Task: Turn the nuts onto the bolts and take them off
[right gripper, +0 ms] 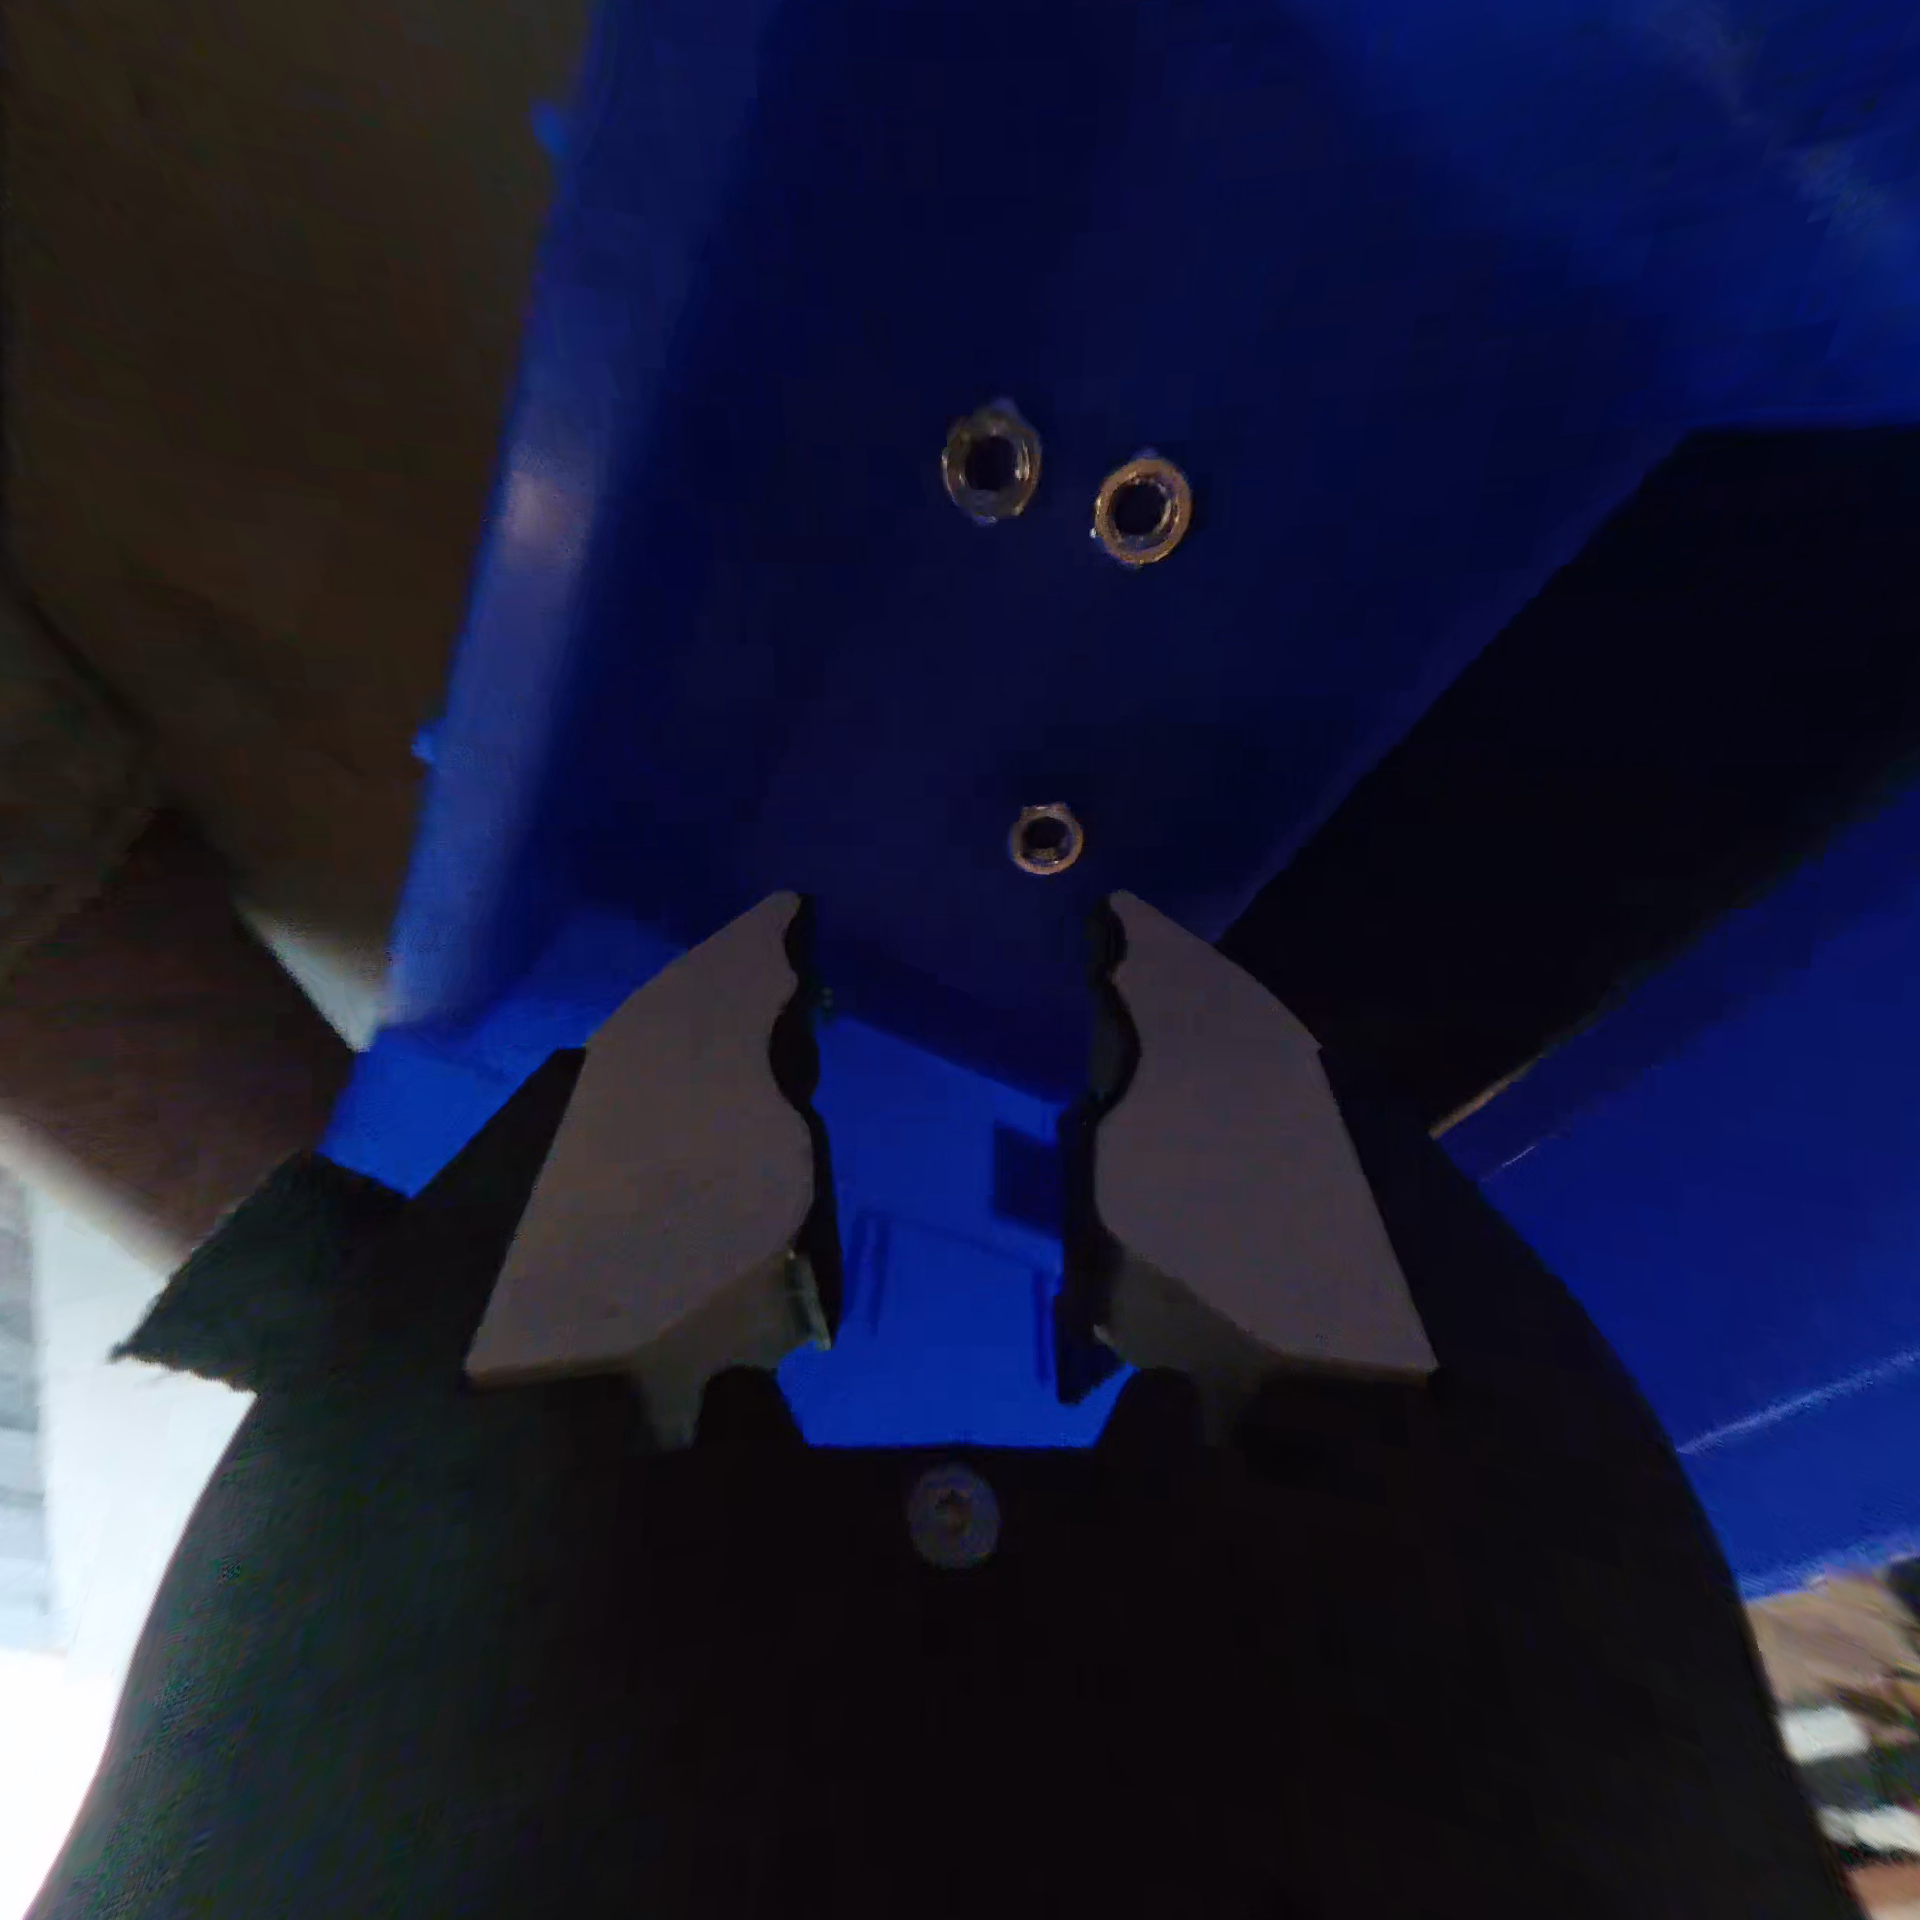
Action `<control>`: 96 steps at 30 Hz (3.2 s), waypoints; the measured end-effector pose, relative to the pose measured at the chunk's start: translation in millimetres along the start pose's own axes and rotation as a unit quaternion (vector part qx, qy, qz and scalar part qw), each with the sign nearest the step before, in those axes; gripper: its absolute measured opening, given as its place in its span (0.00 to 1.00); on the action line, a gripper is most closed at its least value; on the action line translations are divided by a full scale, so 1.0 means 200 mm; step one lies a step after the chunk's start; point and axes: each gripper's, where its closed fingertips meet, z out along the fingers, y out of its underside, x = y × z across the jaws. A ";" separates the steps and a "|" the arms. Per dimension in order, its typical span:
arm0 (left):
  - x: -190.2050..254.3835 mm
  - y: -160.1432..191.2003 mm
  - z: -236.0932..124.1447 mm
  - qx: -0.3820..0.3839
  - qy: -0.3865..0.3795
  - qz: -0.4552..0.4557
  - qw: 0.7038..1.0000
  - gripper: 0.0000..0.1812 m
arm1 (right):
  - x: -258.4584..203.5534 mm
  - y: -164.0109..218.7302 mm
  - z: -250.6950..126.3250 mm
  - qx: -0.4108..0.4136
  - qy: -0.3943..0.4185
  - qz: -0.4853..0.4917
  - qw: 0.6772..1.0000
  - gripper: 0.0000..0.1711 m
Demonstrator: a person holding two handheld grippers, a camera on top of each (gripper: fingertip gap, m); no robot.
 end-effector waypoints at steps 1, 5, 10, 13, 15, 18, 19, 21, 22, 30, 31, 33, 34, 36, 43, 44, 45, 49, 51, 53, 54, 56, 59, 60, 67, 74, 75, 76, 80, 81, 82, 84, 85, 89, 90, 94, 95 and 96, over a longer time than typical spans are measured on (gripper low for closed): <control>0.00 0.00 0.00 0.002 0.000 -0.002 1.000 0.11 | 0.01 0.01 0.03 -0.009 0.005 -0.011 1.000 0.29; 0.01 -0.01 0.00 0.003 0.003 -0.002 1.000 0.11 | 0.05 0.01 0.14 -0.007 0.014 -0.039 0.999 0.26; 0.02 -0.02 -0.01 0.004 0.004 -0.001 1.000 0.11 | 0.07 0.02 0.18 -0.033 0.020 -0.050 0.998 0.25; 0.01 -0.01 -0.01 0.003 0.003 -0.001 1.000 0.11 | 0.07 0.02 0.19 -0.043 0.010 -0.045 0.998 0.23; 0.02 -0.01 -0.01 0.002 0.006 0.000 1.000 0.11 | 0.07 0.03 0.19 -0.051 -0.001 -0.040 0.998 0.22; 0.02 -0.01 -0.01 -0.002 0.007 0.000 1.000 0.11 | 0.08 0.03 0.18 -0.060 -0.009 -0.038 0.997 0.21; 0.02 0.00 0.00 -0.005 0.006 -0.001 1.000 0.11 | 0.09 0.03 0.18 -0.065 -0.008 -0.041 0.997 0.19; 0.02 0.01 0.00 -0.006 0.008 -0.002 1.000 0.11 | 0.10 0.04 0.18 -0.065 -0.001 -0.054 0.996 0.13; 0.03 0.01 0.00 -0.006 0.010 -0.001 1.000 0.11 | 0.11 0.03 0.19 -0.062 -0.002 -0.056 0.996 0.12; 0.04 0.02 0.01 -0.010 0.015 -0.001 1.000 0.11 | 0.11 0.02 0.19 -0.047 0.003 -0.072 0.996 0.11; 0.03 0.02 0.01 -0.012 0.013 -0.001 1.000 0.11 | 0.11 0.02 0.19 -0.045 0.006 -0.077 0.996 0.11; 0.03 0.03 0.01 -0.015 0.013 -0.002 1.000 0.11 | 0.11 0.02 0.17 -0.044 0.013 -0.090 0.995 0.10; 0.03 0.02 0.01 -0.014 0.012 -0.001 1.000 0.11 | 0.10 0.01 0.15 -0.036 0.015 -0.092 0.995 0.10; 0.03 0.02 0.01 -0.012 0.012 -0.003 1.000 0.11 | 0.08 -0.02 0.05 -0.005 0.022 -0.088 0.996 0.11; 0.02 0.03 0.00 -0.010 0.011 -0.012 1.000 0.11 | -0.17 0.13 -0.57 0.091 0.065 -0.093 0.989 0.10; 0.02 0.03 0.00 -0.009 0.010 -0.013 1.000 0.11 | -0.23 0.19 -0.64 0.091 0.070 -0.092 0.989 0.11; 0.02 0.03 -0.01 -0.007 0.010 -0.014 1.000 0.11 | -0.29 0.27 -0.71 0.088 0.076 -0.090 0.989 0.11; 0.02 0.00 -0.02 0.015 0.014 -0.030 0.999 0.11 | -0.55 0.59 -0.89 0.072 0.091 -0.069 0.991 0.10; 0.01 -0.01 -0.03 0.028 0.014 -0.036 0.999 0.11 | -0.65 0.75 -0.92 0.053 0.098 -0.054 0.992 0.11; 0.01 -0.03 -0.05 0.048 0.014 -0.043 0.998 0.11 | -0.74 0.92 -0.90 0.032 0.094 -0.032 0.995 0.11; 0.00 -0.04 -0.06 0.057 0.013 -0.047 0.997 0.11 | -0.77 0.99 -0.89 0.027 0.088 -0.020 0.996 0.11; 0.00 -0.06 -0.07 0.071 0.015 -0.047 0.996 0.11 | -0.81 1.11 -0.83 0.016 0.080 0.001 0.997 0.11; 0.01 -0.07 -0.08 0.082 0.025 -0.038 0.996 0.11 | -0.85 1.25 -0.72 0.002 0.066 0.016 0.998 0.11; 0.01 -0.07 -0.08 0.082 0.028 -0.038 0.996 0.11 | -0.86 1.28 -0.69 -0.002 0.064 0.016 0.998 0.11; 0.04 -0.06 -0.07 0.073 0.045 -0.031 0.996 0.10 | -0.85 1.35 -0.51 0.008 0.055 -0.005 0.998 0.11; 0.04 -0.06 -0.07 0.070 0.050 -0.030 0.996 0.10 | -0.84 1.38 -0.43 0.003 0.047 -0.027 0.999 0.11; 0.04 -0.06 -0.07 0.070 0.052 -0.030 0.996 0.10 | -0.85 1.38 -0.42 0.000 0.045 -0.029 0.999 0.11; 0.05 -0.06 -0.07 0.070 0.053 -0.030 0.996 0.10 | -0.85 1.39 -0.42 -0.004 0.043 -0.031 0.999 0.11; 0.05 -0.06 -0.07 0.068 0.056 -0.029 0.996 0.11 | -0.85 1.39 -0.40 -0.008 0.036 -0.041 0.999 0.11; 0.05 -0.05 -0.07 0.067 0.056 -0.029 0.996 0.10 | -0.85 1.38 -0.40 -0.006 0.030 -0.043 0.999 0.11; 0.05 -0.06 -0.07 0.068 0.057 -0.028 0.996 0.10 | -0.85 1.38 -0.39 -0.006 0.026 -0.044 0.999 0.11; 0.05 -0.05 -0.07 0.065 0.057 -0.027 0.996 0.10 | -0.85 1.38 -0.39 -0.007 0.020 -0.048 0.999 0.11; 0.05 -0.05 -0.07 0.066 0.056 -0.027 0.996 0.10 | -0.85 1.38 -0.39 -0.006 0.019 -0.048 0.999 0.11; 0.05 -0.06 -0.07 0.069 0.050 -0.020 0.996 0.10 | -0.86 1.38 -0.40 0.000 0.002 -0.045 0.999 0.11; 0.05 -0.05 -0.06 0.067 0.045 -0.016 0.997 0.10 | -0.86 1.39 -0.39 -0.001 -0.002 -0.043 0.999 0.11; 0.06 -0.05 -0.05 0.058 0.042 -0.005 0.997 0.10 | -0.88 1.39 -0.38 -0.011 -0.016 -0.041 0.999 0.11; 0.06 -0.05 -0.05 0.059 0.043 -0.006 0.997 0.10 | -0.88 1.39 -0.38 -0.009 -0.015 -0.039 0.999 0.11; 0.06 -0.05 -0.06 0.062 0.043 -0.009 0.997 0.10 | -0.87 1.39 -0.39 -0.009 -0.015 -0.036 0.999 0.11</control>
